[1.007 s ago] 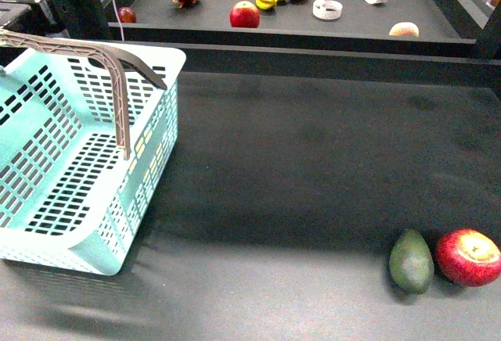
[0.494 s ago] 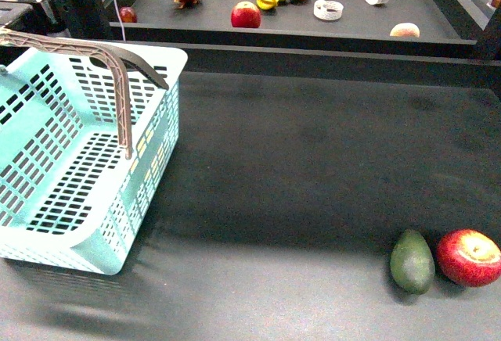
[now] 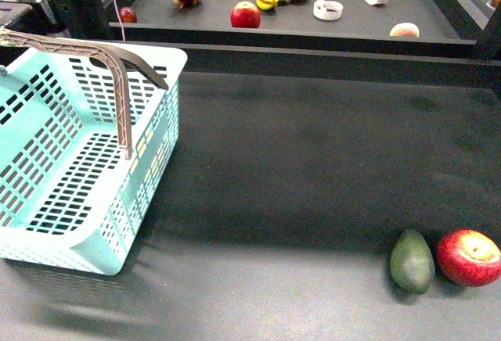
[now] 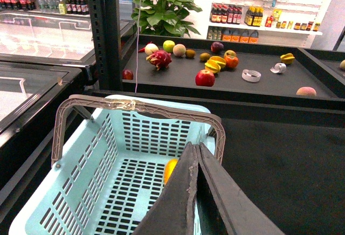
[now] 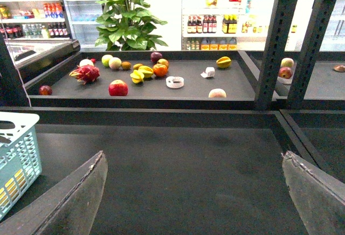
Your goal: Pick mango with right arm and hold basket with left
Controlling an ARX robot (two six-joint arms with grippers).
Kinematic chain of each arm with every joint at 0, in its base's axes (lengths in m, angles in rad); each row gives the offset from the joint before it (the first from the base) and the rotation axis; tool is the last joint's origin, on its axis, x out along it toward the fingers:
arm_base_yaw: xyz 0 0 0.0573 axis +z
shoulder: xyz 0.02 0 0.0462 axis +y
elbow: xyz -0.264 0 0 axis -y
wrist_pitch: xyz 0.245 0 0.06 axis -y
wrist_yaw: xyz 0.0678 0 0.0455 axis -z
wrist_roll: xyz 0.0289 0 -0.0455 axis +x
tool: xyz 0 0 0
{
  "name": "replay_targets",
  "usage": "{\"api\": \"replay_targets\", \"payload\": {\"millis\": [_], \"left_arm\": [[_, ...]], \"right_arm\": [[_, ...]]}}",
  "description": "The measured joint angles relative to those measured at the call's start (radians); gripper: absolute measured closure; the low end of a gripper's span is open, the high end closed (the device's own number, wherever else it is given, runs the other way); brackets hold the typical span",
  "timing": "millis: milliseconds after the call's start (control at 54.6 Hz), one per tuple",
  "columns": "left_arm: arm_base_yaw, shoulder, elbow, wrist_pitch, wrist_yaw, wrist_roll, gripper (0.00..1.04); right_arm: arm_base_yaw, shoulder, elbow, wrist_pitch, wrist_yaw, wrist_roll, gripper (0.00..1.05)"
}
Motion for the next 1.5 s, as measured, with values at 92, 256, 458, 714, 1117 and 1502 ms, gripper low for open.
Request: {"api": "replay_targets", "payload": {"millis": [92, 256, 458, 714, 1117, 1502], "left_arm": [[0.000, -0.038, 0.000, -0.037, 0.000, 0.000, 1.01], [0.000, -0.099, 0.000, -0.098, 0.000, 0.000, 1.01], [0.000, -0.158, 0.000, -0.157, 0.000, 0.000, 1.01], [0.000, -0.343, 0.000, -0.348, 0.000, 0.000, 1.01], [0.000, -0.346, 0.000, -0.350, 0.000, 0.000, 1.01], [0.000, -0.346, 0.000, -0.350, 0.000, 0.000, 0.80]], "right_arm": [[0.000, 0.000, 0.000, 0.000, 0.000, 0.000, 0.08], [0.000, 0.000, 0.000, 0.000, 0.000, 0.000, 0.08], [0.000, 0.000, 0.000, 0.000, 0.000, 0.000, 0.08], [0.000, 0.000, 0.000, 0.000, 0.000, 0.000, 0.08], [0.000, 0.000, 0.000, 0.000, 0.000, 0.000, 0.08], [0.000, 0.000, 0.000, 0.000, 0.000, 0.000, 0.08]]}}
